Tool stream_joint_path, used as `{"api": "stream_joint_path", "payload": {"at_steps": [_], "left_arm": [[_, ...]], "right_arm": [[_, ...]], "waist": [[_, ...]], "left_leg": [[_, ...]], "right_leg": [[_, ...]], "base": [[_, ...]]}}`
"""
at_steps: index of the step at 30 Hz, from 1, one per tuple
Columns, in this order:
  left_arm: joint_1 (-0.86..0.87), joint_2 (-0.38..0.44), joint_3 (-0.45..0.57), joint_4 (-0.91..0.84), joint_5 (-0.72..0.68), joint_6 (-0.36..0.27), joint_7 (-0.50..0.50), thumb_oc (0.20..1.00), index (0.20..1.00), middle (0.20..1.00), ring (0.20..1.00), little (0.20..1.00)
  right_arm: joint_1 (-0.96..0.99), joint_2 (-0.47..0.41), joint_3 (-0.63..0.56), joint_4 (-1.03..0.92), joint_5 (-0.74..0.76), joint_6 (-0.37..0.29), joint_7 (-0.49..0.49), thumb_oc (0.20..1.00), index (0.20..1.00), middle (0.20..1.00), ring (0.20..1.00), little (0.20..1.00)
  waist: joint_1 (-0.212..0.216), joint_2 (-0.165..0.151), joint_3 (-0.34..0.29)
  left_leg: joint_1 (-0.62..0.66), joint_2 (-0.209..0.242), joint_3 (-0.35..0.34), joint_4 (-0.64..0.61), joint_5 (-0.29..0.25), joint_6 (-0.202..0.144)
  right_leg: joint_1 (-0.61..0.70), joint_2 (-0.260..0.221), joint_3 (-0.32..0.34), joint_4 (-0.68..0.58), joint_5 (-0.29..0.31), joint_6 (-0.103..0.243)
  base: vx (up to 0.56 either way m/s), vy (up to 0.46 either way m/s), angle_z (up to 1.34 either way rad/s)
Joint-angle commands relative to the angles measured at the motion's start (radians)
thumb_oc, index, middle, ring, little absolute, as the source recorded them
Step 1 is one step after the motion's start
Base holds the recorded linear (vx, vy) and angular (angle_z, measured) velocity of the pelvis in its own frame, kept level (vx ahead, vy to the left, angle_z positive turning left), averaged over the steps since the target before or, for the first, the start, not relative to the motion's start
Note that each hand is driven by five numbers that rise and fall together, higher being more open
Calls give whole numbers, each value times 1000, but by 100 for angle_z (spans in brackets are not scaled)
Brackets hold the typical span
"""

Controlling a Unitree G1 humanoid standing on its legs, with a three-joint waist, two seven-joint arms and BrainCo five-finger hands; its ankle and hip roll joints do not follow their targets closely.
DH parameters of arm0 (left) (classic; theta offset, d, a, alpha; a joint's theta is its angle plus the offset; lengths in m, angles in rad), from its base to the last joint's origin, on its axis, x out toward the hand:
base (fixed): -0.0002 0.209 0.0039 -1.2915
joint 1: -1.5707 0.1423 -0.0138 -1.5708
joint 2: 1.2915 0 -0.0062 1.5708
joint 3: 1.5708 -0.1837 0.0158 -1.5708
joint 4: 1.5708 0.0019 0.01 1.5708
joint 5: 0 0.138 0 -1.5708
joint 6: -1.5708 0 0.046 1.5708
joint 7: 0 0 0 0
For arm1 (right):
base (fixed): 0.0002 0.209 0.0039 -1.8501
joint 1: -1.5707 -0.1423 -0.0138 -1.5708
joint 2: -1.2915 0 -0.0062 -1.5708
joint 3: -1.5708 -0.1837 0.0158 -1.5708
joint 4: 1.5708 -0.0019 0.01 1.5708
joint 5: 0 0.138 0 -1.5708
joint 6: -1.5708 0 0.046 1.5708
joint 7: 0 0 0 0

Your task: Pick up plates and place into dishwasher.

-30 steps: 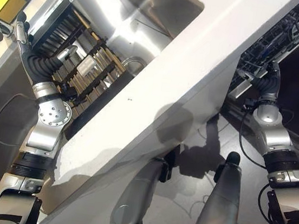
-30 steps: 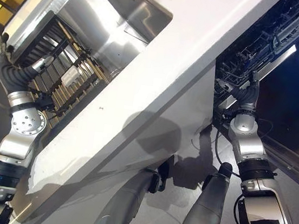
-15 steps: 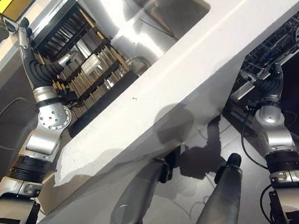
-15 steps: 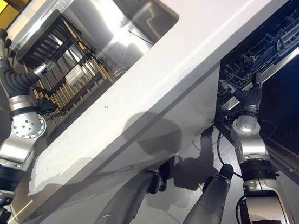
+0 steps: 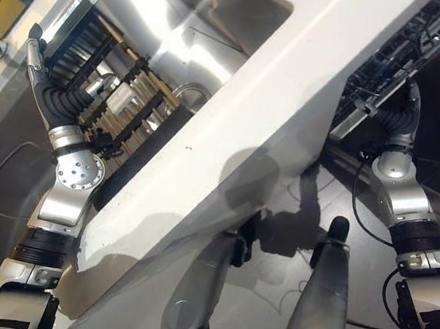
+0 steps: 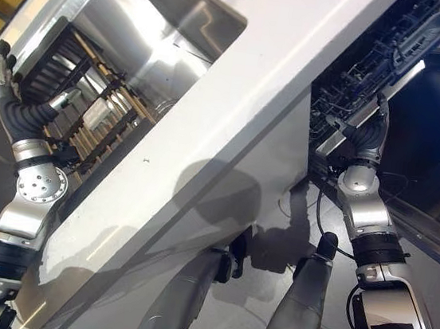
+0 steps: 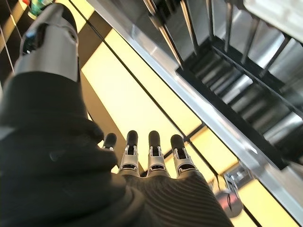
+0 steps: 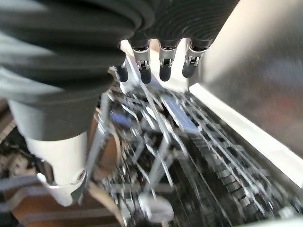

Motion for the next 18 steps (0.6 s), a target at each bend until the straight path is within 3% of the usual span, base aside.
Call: {"api": "stream_joint_path", "payload": {"at_steps": [1,11,18], "left_arm": [[-23,10,73,-56,11,-46,24,1000,1000,1000,1000,1000],[-2,0,107,-50,30,-63,12,1000,1000,1000,1000,1000],[65,-35,123,-44,58,-108,20,1000,1000,1000,1000,1000]], "right_arm": [[-17,-59,-52,-153,-83,15,-32,1000,1000,1000,1000,1000],[157,-68,-147,-268,-158,86,-101,1000,1000,1000,1000,1000],[343,-10,-246,-343,-177,24,-243,1000,1000,1000,1000,1000]], "waist": [[-64,21,55],[-117,-45,14],[-166,-70,-21]], "left_leg": [[35,15,39,-153,116,-23],[97,45,57,-173,98,-36],[149,51,67,-176,71,-33]], "right_leg": [[105,-27,79,-79,-11,-25],[177,-9,85,-162,8,-8],[223,-5,121,-206,27,0]], "base": [[-73,-33,-23],[-37,-43,-18],[13,71,-15]]}}
